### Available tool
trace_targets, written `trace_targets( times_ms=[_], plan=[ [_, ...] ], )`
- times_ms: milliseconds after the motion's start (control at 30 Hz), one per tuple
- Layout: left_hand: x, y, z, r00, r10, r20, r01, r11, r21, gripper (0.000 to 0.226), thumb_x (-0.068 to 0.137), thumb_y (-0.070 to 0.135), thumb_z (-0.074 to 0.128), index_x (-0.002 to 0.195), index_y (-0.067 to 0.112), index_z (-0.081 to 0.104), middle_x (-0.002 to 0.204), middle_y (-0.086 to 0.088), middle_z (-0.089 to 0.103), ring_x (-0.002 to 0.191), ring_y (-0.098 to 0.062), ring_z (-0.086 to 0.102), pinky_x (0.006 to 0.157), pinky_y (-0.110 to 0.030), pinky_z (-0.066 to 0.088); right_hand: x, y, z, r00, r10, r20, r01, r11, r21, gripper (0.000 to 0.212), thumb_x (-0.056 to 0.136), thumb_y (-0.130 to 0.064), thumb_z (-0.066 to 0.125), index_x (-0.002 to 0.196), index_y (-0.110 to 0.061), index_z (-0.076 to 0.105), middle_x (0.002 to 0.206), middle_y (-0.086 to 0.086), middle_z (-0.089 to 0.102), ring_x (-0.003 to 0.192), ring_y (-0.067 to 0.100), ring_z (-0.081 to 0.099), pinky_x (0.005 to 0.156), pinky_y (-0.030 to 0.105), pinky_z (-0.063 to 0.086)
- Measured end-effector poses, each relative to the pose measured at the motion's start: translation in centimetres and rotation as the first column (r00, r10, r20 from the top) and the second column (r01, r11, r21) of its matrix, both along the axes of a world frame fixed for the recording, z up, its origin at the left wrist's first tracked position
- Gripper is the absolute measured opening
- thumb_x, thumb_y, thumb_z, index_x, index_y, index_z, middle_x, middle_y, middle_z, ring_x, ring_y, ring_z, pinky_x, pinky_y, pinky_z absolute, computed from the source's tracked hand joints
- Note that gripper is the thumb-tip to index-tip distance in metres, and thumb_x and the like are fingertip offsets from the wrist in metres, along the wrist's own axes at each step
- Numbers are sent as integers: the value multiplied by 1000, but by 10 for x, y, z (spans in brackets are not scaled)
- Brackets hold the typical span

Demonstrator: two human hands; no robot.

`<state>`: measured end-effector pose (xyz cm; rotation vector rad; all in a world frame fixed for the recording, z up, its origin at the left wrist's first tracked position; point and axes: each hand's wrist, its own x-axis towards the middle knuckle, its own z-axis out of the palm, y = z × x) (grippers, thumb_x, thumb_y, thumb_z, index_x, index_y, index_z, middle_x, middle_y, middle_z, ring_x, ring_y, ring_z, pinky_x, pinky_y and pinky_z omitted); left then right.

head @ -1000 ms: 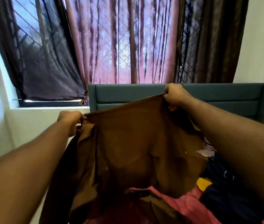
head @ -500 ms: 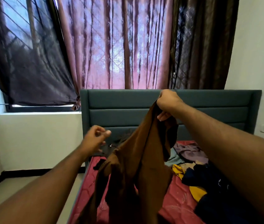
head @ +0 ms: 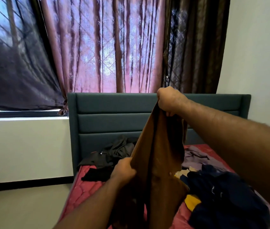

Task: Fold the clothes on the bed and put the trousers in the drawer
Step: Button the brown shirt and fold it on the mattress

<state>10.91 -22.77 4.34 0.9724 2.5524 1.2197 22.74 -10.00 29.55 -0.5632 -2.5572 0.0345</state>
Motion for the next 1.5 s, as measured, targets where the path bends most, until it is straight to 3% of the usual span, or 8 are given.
trace_targets(
  times_ms=[300,400,467,600,733,967,1200,1500],
  plan=[
    [-75,-105,193,526,731,-435,-436,671,599,35,84,2,53,110,19,70,115,-18,60,97,-42,60,81,-47,48,0,47,2,965,-45,-259,-9,979,-202,22,90,4,40,93,-7,59,72,15,68,48,24,68,53,39,60],
    [-72,-123,229,608,195,-769,-395,915,-80,25,86,13,63,108,21,68,116,-8,63,98,-34,63,83,-42,52,-3,52,0,997,-68,-19,53,898,-438,5,91,-1,48,95,0,49,69,22,70,60,34,70,67,50,60],
    [-67,-140,248,731,160,-664,-470,823,-320,20,79,10,65,96,21,69,113,-10,68,98,-31,64,86,-39,53,-5,50,0,999,-37,9,37,863,-504,12,92,0,39,97,3,50,65,25,69,61,37,70,69,56,58],
    [-84,-163,260,642,684,-347,-614,729,301,28,81,5,59,105,13,70,108,-19,66,102,-41,62,88,-43,50,-14,31,5,997,44,-59,-65,907,-417,20,92,2,39,105,4,53,73,23,70,62,34,72,64,50,60],
    [-109,-157,225,779,286,558,-582,661,474,19,79,22,59,71,8,70,61,-6,64,44,-19,58,54,-25,49,-20,29,29,942,95,-321,-208,917,-340,32,88,9,33,106,-2,57,73,24,68,56,34,70,57,48,60],
    [-154,-114,108,696,148,703,-716,211,665,32,76,-2,49,98,16,65,78,-14,62,53,-22,58,48,-31,52,-57,51,-19,987,32,161,60,841,-538,31,97,6,33,125,7,44,97,29,62,60,32,70,55,45,59],
    [-187,-38,151,919,392,-40,-262,685,680,51,71,-23,42,86,17,71,111,-16,66,95,-21,70,78,-19,53,-111,139,-55,988,-154,-13,143,943,-301,19,86,-1,44,95,-1,61,93,23,66,82,37,68,74,46,58],
    [-246,-45,267,608,147,-780,-131,988,84,66,74,-17,55,126,23,64,164,-10,5,140,-41,32,116,-49,29,-123,172,0,876,-25,-482,-25,995,-98,21,95,-18,45,97,-13,65,95,18,65,87,38,62,76,44,52]
  ],
)
